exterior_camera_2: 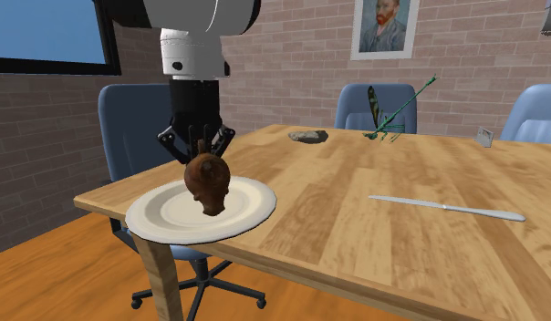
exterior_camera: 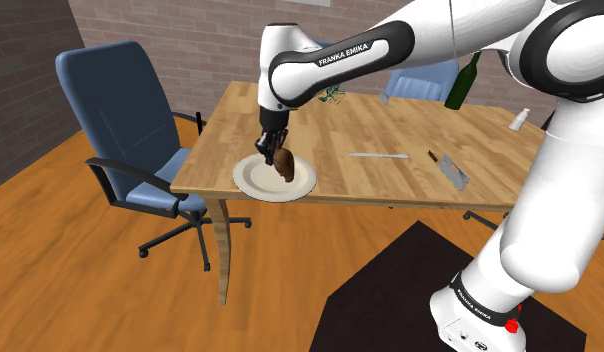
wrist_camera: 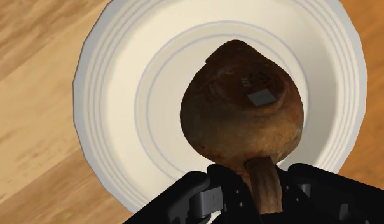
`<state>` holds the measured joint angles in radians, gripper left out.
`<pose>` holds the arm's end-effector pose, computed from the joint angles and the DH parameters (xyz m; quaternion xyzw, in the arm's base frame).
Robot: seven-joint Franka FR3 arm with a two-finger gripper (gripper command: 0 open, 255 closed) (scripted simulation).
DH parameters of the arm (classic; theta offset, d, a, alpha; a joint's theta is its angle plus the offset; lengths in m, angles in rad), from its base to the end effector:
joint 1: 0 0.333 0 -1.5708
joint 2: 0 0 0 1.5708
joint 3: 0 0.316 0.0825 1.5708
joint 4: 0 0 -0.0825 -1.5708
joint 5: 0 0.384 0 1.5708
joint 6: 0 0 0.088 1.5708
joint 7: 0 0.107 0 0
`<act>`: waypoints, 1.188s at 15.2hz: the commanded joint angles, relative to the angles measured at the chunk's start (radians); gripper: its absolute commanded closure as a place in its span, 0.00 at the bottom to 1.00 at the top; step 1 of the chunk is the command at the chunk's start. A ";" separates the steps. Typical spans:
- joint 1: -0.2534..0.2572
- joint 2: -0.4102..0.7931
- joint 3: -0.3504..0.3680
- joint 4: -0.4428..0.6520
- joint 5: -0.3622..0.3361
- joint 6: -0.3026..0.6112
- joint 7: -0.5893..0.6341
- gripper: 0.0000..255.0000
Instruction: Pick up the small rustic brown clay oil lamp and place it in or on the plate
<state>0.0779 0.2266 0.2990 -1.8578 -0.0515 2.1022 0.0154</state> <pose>0.5767 0.2156 0.4059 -0.9820 -0.1883 -0.0119 0.0132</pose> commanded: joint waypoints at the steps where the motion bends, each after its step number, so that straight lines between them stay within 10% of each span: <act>1: 0.000 0.012 -0.002 -0.015 -0.005 0.027 0.001 1.00; 11: 0.002 0.025 -0.004 -0.030 -0.009 0.055 0.004 1.00; 12: 0.003 0.020 -0.002 -0.032 -0.008 0.051 0.006 0.00; 18: 0.000 0.010 -0.003 -0.015 -0.004 0.025 0.000 0.00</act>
<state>0.0800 0.2456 0.2961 -1.8773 -0.0585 2.1410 0.0187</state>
